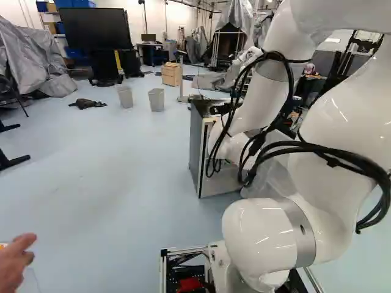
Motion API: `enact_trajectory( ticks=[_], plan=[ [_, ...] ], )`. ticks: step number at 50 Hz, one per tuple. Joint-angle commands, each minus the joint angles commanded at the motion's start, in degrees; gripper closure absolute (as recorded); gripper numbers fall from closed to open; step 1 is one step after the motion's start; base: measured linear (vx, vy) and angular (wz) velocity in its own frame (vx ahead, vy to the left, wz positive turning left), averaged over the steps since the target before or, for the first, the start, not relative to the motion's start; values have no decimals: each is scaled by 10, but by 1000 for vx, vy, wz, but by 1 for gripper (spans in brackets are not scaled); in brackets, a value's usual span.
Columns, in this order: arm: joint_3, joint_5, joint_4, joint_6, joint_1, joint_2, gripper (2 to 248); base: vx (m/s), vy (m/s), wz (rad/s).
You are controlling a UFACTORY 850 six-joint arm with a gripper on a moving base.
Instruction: Grab a drink from the fridge
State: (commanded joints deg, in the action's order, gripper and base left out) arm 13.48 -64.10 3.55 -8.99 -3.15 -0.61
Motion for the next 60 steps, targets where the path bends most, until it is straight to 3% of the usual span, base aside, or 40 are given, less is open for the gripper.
enact_trajectory(
  ticks=[25,60],
  plan=[
    [-3,25,0,0,0,-43,154,0,0,0],
    [10,103,-2,0,-2,-85,154,0,0,0]
  ],
)
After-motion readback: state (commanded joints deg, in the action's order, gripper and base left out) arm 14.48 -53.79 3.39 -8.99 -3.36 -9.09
